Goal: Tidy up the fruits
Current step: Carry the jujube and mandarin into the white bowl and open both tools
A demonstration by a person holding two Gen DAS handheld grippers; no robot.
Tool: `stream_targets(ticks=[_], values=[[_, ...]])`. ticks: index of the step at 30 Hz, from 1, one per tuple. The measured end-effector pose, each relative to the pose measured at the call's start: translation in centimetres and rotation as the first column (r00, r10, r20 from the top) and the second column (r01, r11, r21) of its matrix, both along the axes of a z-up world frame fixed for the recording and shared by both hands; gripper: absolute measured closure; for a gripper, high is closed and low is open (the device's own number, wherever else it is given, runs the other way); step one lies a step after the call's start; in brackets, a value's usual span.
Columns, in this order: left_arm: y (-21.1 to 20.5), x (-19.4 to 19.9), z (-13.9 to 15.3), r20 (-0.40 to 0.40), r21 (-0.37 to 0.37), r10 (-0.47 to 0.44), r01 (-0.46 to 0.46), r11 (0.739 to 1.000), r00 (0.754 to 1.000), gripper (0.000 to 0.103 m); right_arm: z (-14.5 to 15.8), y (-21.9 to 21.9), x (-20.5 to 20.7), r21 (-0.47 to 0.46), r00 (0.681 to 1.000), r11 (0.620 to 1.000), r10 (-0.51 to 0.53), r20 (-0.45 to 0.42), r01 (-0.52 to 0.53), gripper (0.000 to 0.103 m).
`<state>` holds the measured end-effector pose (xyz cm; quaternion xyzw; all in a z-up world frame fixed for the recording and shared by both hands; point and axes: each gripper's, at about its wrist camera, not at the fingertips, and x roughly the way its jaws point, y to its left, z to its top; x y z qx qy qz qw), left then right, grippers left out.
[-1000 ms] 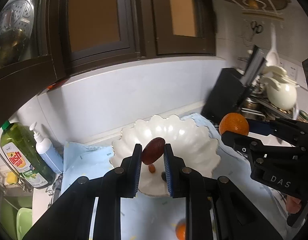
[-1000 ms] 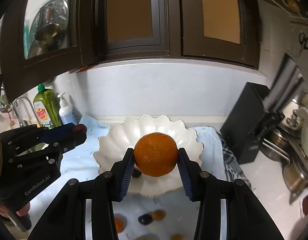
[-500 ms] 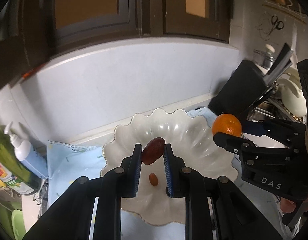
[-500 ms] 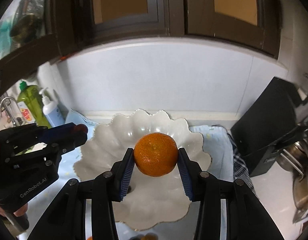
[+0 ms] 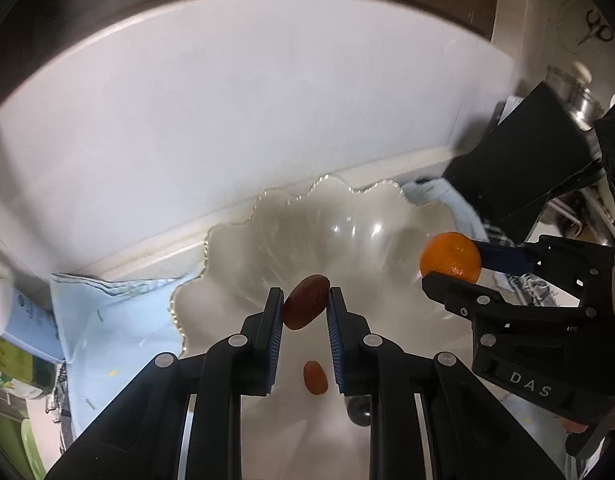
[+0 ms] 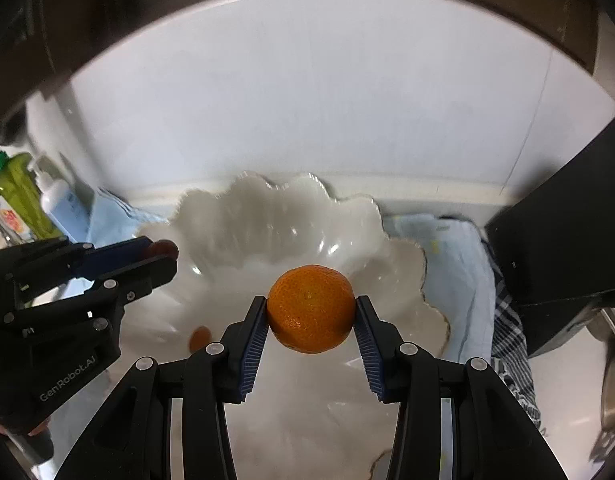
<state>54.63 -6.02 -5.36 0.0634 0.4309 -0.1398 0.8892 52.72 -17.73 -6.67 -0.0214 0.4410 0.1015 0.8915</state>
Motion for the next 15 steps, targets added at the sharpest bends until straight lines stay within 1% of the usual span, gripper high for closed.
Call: stream_targets(ticks=[3, 8, 12, 15], values=[[-0.3, 1.2, -1.3, -0.037, 0.014, -0.004, 0.004, 1.000, 0.999, 0.081, -1.1, 0.3, 0.9, -0.023, 0.999, 1.000, -0.002, -0.033, 0.001, 0.058], [-0.2, 2.7, -3.1, -0.096, 0.022, 0.003, -0.001, 1.000, 0.995, 0.080, -2.1, 0.4, 1.7, -0.024, 0.997, 1.000, 0.003, -0.077, -0.005, 0.058], [-0.3, 3.4, -4.0, -0.134, 0.008, 0.003, -0.002, 1.000, 0.991, 0.080, -2.7, 0.5, 2.3, -0.018, 0.994, 1.000, 0.006, -0.106, -0.008, 0.058], [-0.4, 3.6, -4.3, -0.145, 0.011, 0.004, -0.002, 1.000, 0.989, 0.077, -3.0, 0.5, 2.6, -0.017, 0.993, 1.000, 0.007, -0.117, -0.009, 0.057]])
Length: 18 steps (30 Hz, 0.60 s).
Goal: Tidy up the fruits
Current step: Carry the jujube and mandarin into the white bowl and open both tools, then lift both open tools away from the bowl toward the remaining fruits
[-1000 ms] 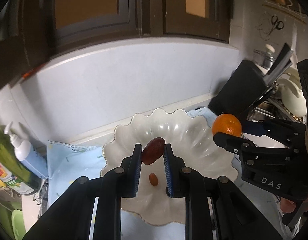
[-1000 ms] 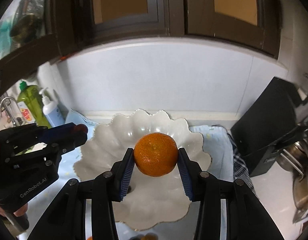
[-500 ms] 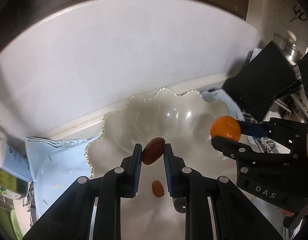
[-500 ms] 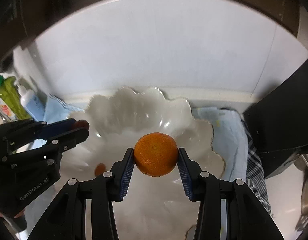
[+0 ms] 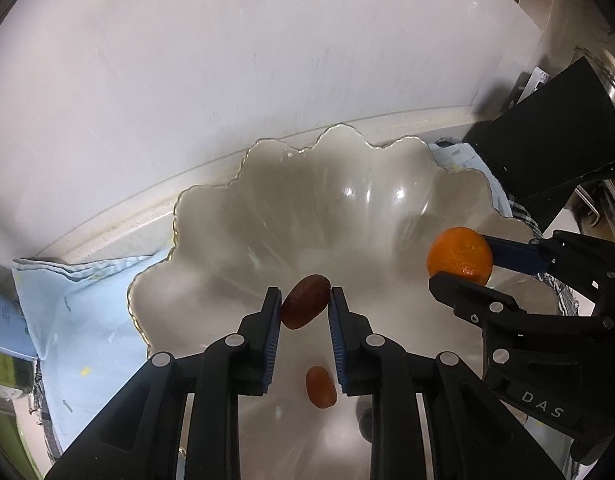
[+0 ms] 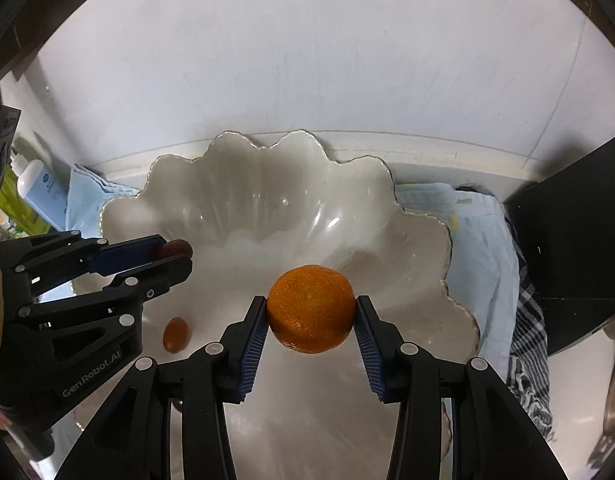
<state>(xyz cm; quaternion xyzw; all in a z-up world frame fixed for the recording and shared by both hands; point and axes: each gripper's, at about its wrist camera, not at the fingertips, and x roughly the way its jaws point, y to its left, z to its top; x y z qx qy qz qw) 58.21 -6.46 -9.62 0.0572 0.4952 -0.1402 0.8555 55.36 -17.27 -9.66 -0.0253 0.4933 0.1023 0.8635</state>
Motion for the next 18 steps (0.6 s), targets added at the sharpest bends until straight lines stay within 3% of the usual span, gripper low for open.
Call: stream_targets(ticks=[2, 5, 10, 18], values=[[0.1, 0.1, -0.1, -0.004, -0.008, 0.009, -0.010, 1.000, 1.000, 0.065, -0.1, 0.0, 0.1, -0.002, 1.000, 1.000, 0.001, -0.008, -0.001, 0.056], [0.3, 0.0, 0.2, 0.010, -0.004, 0.017, -0.017, 1.000, 1.000, 0.061, 0.2, -0.1, -0.1, -0.014, 1.000, 1.000, -0.005, 0.016, 0.005, 0.043], [1.2, -0.8, 1.2, 0.034, -0.003, 0.037, -0.036, 0.999, 0.999, 0.054, 1.2, -0.5, -0.8, -0.033, 0.998, 0.999, -0.018, 0.062, 0.020, 0.043], [1.9, -3.9, 4.8, 0.153, 0.012, 0.068, -0.070, 0.997, 0.986, 0.041, 3.6, -1.3, -3.1, 0.004, 0.992, 1.000, -0.031, 0.125, 0.031, 0.043]])
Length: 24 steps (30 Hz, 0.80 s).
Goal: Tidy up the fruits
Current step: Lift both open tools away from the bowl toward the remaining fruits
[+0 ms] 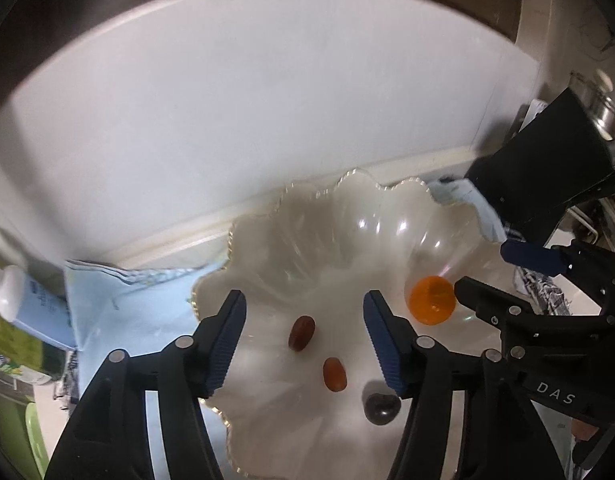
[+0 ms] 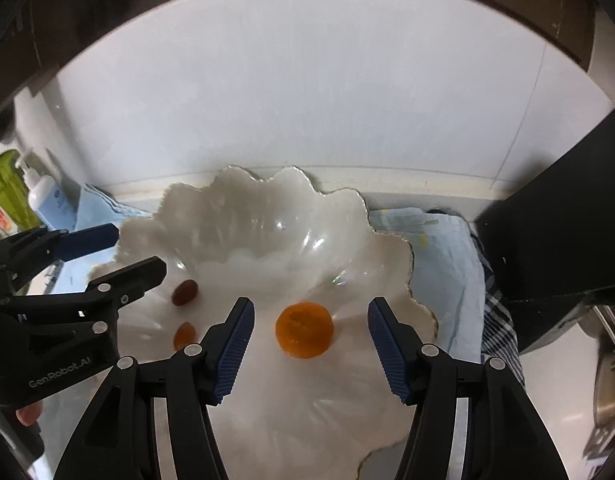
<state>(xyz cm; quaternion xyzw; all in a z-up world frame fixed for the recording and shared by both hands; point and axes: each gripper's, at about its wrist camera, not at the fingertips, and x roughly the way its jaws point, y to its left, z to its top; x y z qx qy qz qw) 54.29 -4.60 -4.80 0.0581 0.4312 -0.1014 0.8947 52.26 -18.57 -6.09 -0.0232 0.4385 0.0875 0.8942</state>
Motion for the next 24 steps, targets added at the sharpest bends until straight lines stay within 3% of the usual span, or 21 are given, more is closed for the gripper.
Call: stream_targets(ticks=[11, 24], values=[[0.0, -6.4, 5.2, 0.176, -0.004, -0.022, 0.023, 1.000, 0.984, 0.031, 4.4, -0.4, -5.6, 0.029, 0.987, 0.999, -0.019, 0.159, 0.015, 0.043], [-0.3, -13.4, 7.9, 0.254, -0.072, -0.062, 0.083, 0.994, 0.965, 0.029, 8.0, -1.5, -13.2, 0.020, 0.957, 1.000, -0.026, 0.290, 0.021, 0.043]])
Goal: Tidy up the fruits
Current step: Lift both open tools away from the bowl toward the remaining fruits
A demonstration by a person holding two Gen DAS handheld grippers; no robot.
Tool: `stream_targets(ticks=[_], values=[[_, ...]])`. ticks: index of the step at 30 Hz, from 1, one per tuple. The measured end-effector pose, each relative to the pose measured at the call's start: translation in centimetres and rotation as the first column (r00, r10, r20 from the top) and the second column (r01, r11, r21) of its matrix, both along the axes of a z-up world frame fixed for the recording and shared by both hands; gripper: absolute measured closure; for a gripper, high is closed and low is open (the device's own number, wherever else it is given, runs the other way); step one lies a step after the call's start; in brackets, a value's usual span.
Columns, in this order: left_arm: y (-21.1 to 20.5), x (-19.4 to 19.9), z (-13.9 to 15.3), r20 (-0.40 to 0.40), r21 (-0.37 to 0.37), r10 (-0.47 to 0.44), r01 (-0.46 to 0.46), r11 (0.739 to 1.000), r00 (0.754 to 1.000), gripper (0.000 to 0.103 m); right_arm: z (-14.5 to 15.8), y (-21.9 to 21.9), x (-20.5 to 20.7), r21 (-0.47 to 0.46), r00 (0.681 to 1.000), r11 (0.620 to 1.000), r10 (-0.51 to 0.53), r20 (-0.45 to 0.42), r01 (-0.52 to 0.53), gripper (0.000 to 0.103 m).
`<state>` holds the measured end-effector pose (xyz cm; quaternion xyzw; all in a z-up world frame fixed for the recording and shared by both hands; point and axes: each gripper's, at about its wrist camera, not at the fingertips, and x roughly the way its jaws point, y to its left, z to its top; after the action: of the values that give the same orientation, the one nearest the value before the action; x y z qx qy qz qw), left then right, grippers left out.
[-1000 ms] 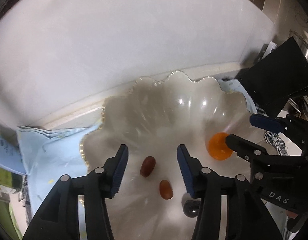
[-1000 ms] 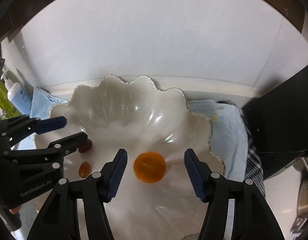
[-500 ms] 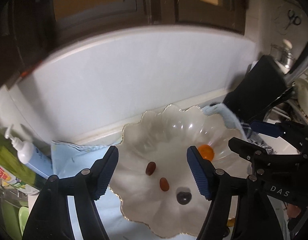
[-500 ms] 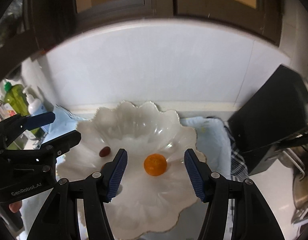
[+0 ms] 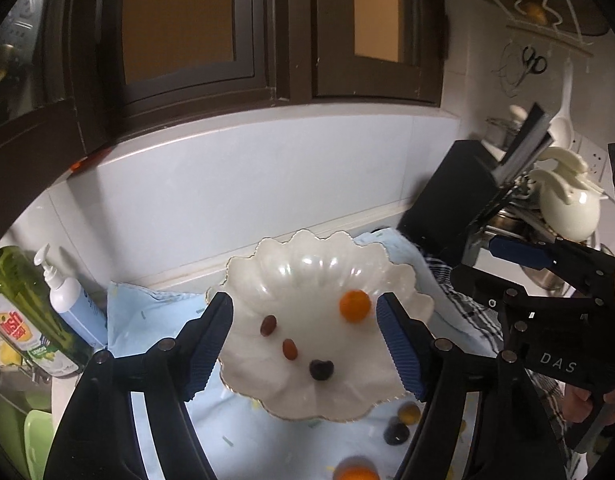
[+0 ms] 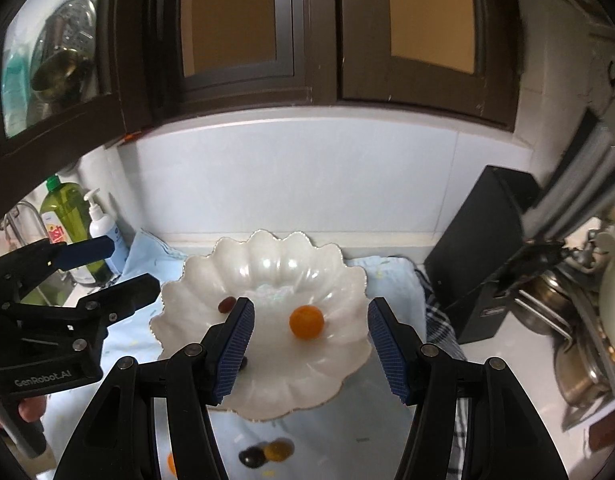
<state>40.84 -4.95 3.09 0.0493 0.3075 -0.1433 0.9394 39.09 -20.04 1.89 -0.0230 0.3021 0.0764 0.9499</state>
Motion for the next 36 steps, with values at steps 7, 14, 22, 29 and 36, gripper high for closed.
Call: stream_targets(ticks=[7, 14, 22, 29, 36], values=[[-0.2, -4.0, 0.9, 0.039, -0.008, -0.014, 0.014, 1.000, 0.999, 0.028, 1.0, 0.0, -4.4, -0.032, 0.998, 0.999, -0.005, 0.065, 0.007, 0.043], [-0.7, -7.0, 0.8, 0.052, 0.004, -0.028, 0.028, 1.000, 0.998, 0.028, 1.5, -0.1, -8.7, -0.056, 0.991, 0.997, -0.036, 0.132, 0.044, 0.043], [-1.9, -10.1, 0.2, 0.078, 0.057, -0.050, 0.046, 0.997, 0.996, 0.027, 0.0, -1.1, -12.1, -0.072, 0.992, 0.995, -0.063, 0.114, 0.071, 0.043], [-3.0, -12.2, -1.2, 0.068, 0.091, -0.070, 0.063, 0.994, 0.995, 0.027, -2.1, -2.3, -13.9, -0.064, 0.996, 0.995, -0.071, 0.058, 0.074, 0.043], [-3.8, -13.6, -2.9, 0.033, 0.091, -0.104, 0.101, 0.991, 0.994, 0.027, -3.9, -2.6, -15.3, -0.061, 0.998, 0.996, -0.058, 0.011, 0.058, 0.043]])
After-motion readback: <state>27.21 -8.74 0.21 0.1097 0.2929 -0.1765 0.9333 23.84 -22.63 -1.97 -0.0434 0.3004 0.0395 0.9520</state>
